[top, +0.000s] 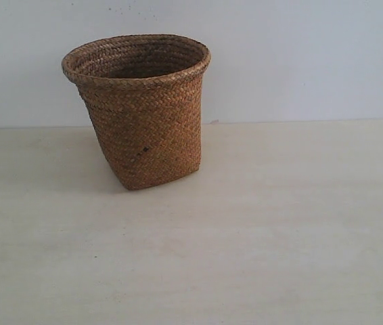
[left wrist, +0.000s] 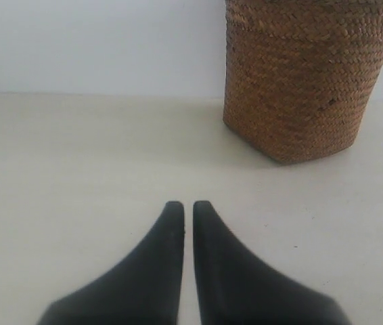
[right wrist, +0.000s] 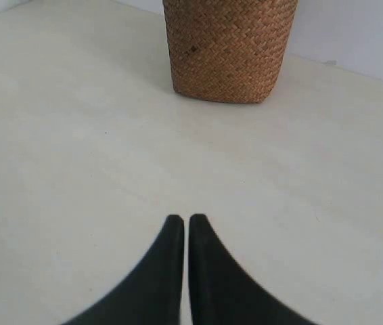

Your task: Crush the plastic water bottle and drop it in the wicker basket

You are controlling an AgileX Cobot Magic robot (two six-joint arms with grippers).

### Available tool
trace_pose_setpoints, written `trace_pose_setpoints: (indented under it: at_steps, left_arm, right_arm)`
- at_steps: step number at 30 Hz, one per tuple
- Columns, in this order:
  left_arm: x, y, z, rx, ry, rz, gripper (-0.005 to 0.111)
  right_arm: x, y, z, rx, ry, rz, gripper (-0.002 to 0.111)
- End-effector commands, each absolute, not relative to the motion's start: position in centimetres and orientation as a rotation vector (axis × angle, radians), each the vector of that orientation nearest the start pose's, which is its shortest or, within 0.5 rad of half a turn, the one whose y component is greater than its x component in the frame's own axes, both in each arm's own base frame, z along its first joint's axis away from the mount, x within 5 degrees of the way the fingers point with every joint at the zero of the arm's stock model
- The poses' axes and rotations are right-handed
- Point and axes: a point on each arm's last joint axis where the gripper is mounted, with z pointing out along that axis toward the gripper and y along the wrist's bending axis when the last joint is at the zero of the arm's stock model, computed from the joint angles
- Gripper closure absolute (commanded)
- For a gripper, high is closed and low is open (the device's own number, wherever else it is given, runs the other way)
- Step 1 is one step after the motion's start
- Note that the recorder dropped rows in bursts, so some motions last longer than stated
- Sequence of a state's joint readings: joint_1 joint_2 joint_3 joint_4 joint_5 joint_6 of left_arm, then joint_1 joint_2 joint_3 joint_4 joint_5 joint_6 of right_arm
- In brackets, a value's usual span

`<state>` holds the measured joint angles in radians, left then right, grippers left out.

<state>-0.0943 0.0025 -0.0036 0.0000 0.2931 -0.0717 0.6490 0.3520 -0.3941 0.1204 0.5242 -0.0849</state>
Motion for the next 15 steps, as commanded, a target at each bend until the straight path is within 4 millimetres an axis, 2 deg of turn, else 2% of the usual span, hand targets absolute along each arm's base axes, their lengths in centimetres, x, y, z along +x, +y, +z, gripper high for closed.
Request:
trace_pose_setpoints:
  at_steps: [1,15]
  left_arm:
    - [5.45,-0.52,18.74,0.047,1.768,-0.097,0.103]
    - [5.42,-0.52,18.63,0.046,1.782,-0.098,0.103]
  right_arm:
    - [5.87,5.14,27.61,-0.650,1.872,0.499,0.108]
    - [5.87,5.14,27.61,-0.650,1.872,0.499,0.108]
